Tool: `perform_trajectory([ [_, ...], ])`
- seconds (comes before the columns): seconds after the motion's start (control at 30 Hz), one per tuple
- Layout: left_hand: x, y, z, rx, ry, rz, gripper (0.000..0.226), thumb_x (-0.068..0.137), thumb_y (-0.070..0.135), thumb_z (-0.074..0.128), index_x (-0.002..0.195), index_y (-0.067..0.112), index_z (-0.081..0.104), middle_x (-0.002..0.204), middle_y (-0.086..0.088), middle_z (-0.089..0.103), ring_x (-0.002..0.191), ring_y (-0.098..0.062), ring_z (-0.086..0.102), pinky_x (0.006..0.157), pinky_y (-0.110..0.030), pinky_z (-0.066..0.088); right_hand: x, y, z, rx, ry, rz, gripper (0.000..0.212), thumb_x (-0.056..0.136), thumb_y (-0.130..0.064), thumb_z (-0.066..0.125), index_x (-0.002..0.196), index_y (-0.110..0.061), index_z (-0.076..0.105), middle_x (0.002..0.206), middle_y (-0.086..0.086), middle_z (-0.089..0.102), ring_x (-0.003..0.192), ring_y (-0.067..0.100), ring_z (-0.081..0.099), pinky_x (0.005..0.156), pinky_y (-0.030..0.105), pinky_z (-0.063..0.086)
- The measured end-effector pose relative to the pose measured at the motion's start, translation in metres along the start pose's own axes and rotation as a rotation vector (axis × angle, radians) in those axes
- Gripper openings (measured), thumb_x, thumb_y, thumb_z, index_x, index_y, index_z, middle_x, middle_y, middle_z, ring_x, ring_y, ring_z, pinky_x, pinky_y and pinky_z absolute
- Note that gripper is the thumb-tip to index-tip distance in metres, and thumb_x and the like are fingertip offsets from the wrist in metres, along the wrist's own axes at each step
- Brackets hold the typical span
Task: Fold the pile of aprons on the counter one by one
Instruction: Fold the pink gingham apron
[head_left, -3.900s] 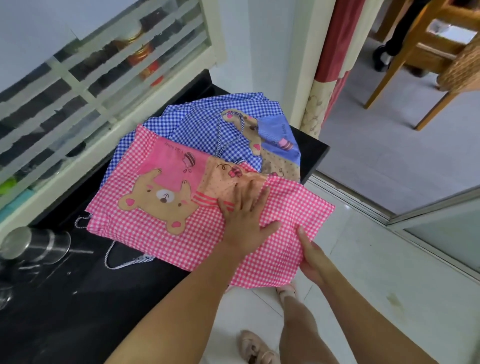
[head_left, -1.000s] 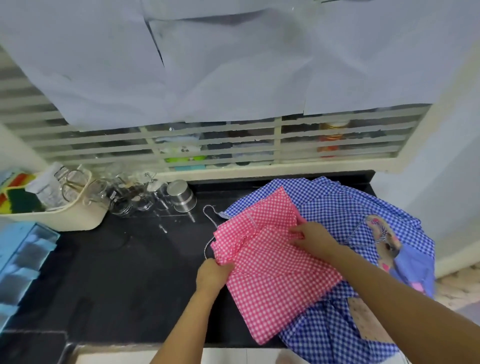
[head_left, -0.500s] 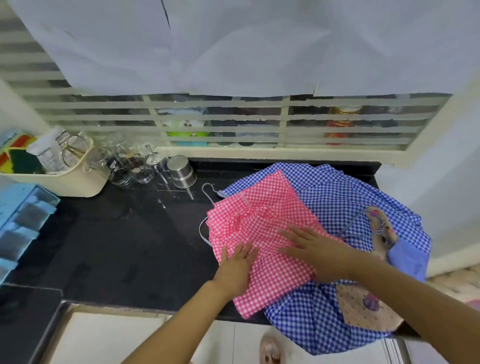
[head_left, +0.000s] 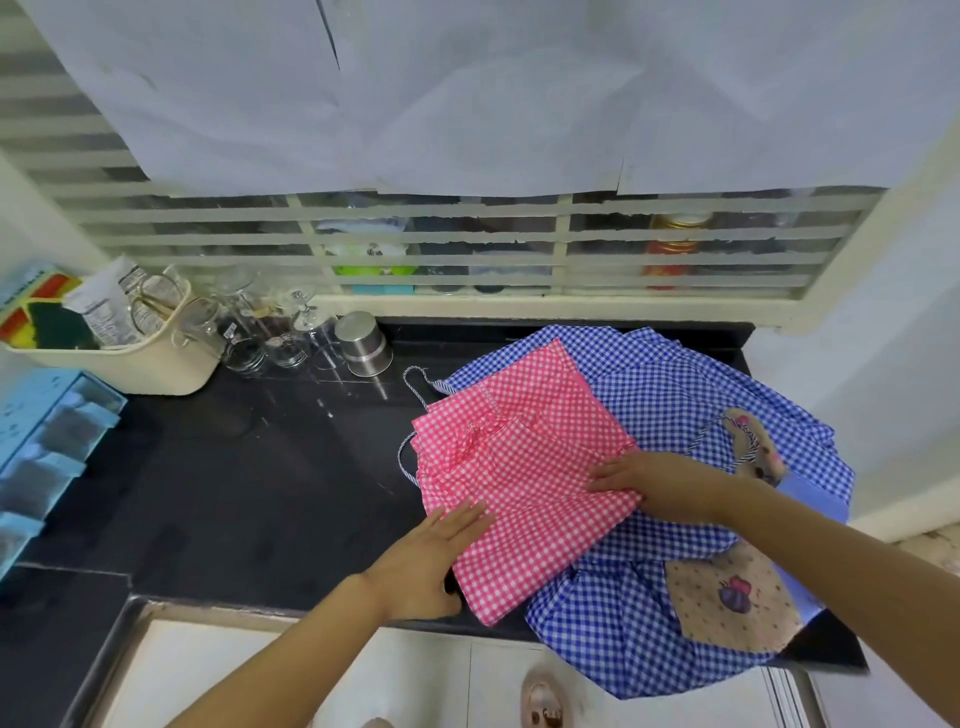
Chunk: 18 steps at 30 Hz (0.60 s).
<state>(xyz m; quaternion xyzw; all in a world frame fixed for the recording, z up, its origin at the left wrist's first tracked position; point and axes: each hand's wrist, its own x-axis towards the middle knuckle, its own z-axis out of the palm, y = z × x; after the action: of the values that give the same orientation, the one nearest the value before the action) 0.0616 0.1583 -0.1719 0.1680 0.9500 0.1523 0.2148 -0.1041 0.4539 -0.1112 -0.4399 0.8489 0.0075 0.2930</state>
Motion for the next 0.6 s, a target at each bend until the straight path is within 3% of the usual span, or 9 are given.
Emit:
perform_trajectory([
  [0.1,-0.008,-0.002,0.006,-0.032,0.051,-0.014,0.101,0.08,0.068,0.057,0.146,0.037,-0.012,0.153,0.019,-0.014,0.14,0.002,-0.018,0.108,-0.021,-0.025,-0.002,-0.004,-0.013,0.094,-0.006,0.005,0.048,0.098,-0.02,0.047,0.141,-0.04,0.04,0.154,-0.015,0.028,0.142,0.008,0.022,0.118,0.034,0.011],
  [0.17,-0.009,-0.001,0.012,-0.072,0.116,-0.013,0.102,0.077,0.073,0.056,0.147,0.037,-0.008,0.154,0.02,-0.008,0.141,0.004,-0.013,0.112,-0.021,-0.021,-0.005,-0.007,-0.021,0.146,-0.016,0.001,0.045,0.098,-0.021,0.047,0.139,-0.039,0.043,0.153,-0.016,0.029,0.141,0.008,0.023,0.117,0.032,0.011],
  [0.3,-0.008,0.004,0.028,-0.219,0.256,-0.019,0.09,0.078,0.071,0.055,0.147,0.035,0.011,0.153,0.018,0.016,0.143,0.001,0.007,0.12,-0.028,-0.002,-0.013,-0.012,-0.025,0.306,-0.084,0.059,0.034,0.099,-0.025,0.047,0.132,-0.032,0.055,0.133,-0.019,0.05,0.123,0.004,0.045,0.111,0.025,0.024],
  [0.4,-0.006,0.004,0.03,-0.348,0.349,-0.027,0.063,0.085,0.05,0.058,0.142,0.037,0.036,0.146,0.019,0.038,0.137,-0.001,0.03,0.118,-0.027,0.022,-0.015,-0.011,-0.027,0.417,-0.129,0.1,0.02,0.097,-0.031,0.051,0.104,-0.031,0.069,0.111,-0.011,0.064,0.099,0.009,0.057,0.102,0.033,0.041],
  [0.47,-0.006,0.006,0.023,-0.549,0.388,-0.101,0.038,0.091,0.034,0.058,0.127,0.046,0.055,0.126,0.026,0.058,0.12,0.003,0.051,0.104,-0.02,0.04,-0.017,-0.02,-0.035,0.511,-0.191,0.118,0.02,0.098,-0.033,0.049,0.114,-0.039,0.058,0.119,-0.02,0.052,0.11,0.004,0.048,0.105,0.026,0.034],
  [0.53,-0.004,0.008,0.008,-0.789,0.373,-0.243,0.021,0.094,0.024,0.06,0.104,0.04,0.069,0.098,0.027,0.069,0.094,0.005,0.062,0.086,-0.017,0.048,-0.018,-0.026,-0.042,0.581,-0.221,0.121,0.043,0.1,-0.035,0.041,0.141,-0.034,0.032,0.131,-0.021,0.035,0.12,-0.001,0.03,0.103,0.017,0.022],
  [0.6,0.003,0.003,-0.008,-0.931,0.323,-0.329,0.014,0.093,0.024,0.063,0.102,0.03,0.072,0.096,0.018,0.072,0.095,0.001,0.064,0.087,-0.02,0.05,-0.016,-0.02,-0.042,0.759,-0.214,0.169,0.049,0.1,-0.034,0.039,0.147,-0.023,0.027,0.137,-0.017,0.037,0.118,-0.003,0.035,0.098,0.011,0.028],
])
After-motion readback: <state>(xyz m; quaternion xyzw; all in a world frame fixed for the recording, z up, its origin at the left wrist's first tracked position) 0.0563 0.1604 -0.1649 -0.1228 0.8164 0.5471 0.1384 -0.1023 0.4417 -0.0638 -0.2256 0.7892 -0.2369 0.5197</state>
